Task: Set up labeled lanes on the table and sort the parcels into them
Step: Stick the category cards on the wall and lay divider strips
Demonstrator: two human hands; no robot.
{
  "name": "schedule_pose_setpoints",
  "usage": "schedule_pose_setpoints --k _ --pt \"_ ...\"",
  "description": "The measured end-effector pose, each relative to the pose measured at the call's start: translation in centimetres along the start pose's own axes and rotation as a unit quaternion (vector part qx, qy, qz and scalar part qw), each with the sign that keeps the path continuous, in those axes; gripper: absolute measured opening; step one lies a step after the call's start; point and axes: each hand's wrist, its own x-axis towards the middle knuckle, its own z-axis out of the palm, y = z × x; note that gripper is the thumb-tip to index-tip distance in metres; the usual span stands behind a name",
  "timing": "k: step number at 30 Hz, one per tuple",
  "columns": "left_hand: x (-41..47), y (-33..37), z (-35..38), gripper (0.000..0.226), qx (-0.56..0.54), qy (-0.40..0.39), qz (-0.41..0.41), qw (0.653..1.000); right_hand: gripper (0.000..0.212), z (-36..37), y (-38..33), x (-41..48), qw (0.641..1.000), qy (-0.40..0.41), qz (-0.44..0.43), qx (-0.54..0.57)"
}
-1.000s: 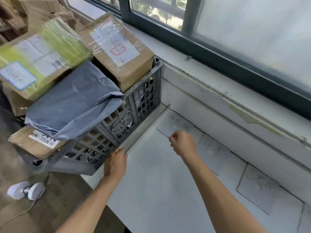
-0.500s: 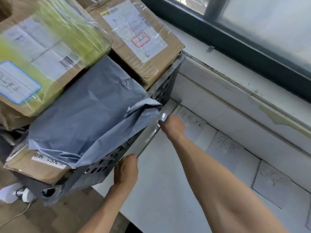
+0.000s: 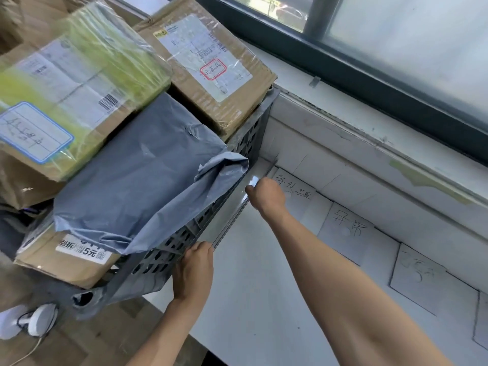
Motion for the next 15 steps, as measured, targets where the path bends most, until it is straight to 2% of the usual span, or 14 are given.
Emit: schedule_pose_setpoints --k 3,6,11,15 --pt "-1.2 0.7 -1.0 0.026 -0.019 0.022 0.049 0.998 0.032 -1.1 0.6 -1.1 0.999 0.021 -0.011 0.024" --pt "-3.0 1.5 -1.0 0.014 -0.056 0.033 0.069 0.996 0.032 -2.6 2.1 -2.4 0.999 0.038 -0.020 0.032" --pt "-6.6 4.3 0.6 0.010 -0.076 -0.010 0.109 0.991 0.024 -4.7 7.2 -4.8 0.998 0.057 -0.003 0.024" --pt "-9.1 6.4 3.5 0.006 -0.080 -0.056 0.131 0.987 0.029 -4.9 12.5 -6.2 0.998 0.055 0.027 0.007"
